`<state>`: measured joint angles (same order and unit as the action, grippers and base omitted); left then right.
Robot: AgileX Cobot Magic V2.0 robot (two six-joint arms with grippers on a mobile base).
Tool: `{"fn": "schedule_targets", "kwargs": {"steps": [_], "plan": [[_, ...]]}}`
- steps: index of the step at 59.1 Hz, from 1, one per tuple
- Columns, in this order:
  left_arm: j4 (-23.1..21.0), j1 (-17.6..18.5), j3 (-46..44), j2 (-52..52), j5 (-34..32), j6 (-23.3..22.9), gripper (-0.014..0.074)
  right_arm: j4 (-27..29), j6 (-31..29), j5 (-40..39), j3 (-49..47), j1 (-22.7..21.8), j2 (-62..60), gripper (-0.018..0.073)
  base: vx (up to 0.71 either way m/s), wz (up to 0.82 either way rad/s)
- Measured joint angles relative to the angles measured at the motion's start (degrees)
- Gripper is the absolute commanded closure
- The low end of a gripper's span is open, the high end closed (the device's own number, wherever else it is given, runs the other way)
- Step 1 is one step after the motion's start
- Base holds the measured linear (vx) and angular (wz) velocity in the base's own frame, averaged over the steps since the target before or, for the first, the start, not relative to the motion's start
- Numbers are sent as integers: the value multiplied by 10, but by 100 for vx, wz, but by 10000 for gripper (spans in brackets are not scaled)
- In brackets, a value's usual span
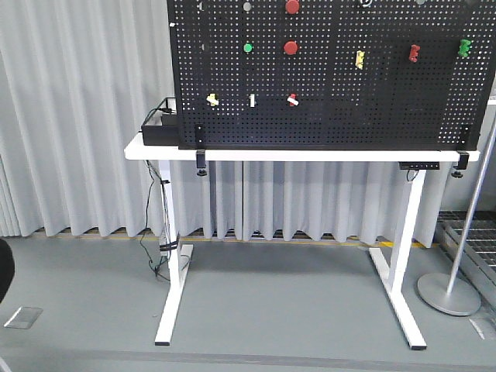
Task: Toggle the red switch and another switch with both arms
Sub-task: 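Drive the base forward toward the black pegboard on the table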
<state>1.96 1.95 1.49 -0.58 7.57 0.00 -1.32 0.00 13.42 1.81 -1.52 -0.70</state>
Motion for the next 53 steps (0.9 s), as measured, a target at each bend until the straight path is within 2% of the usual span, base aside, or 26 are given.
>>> {"fn": "schedule_targets", "kwargs": {"steps": [53], "plan": [[0, 0, 0, 0, 0, 0, 594, 0, 0, 0, 0, 0, 0, 566, 2, 0]]}}
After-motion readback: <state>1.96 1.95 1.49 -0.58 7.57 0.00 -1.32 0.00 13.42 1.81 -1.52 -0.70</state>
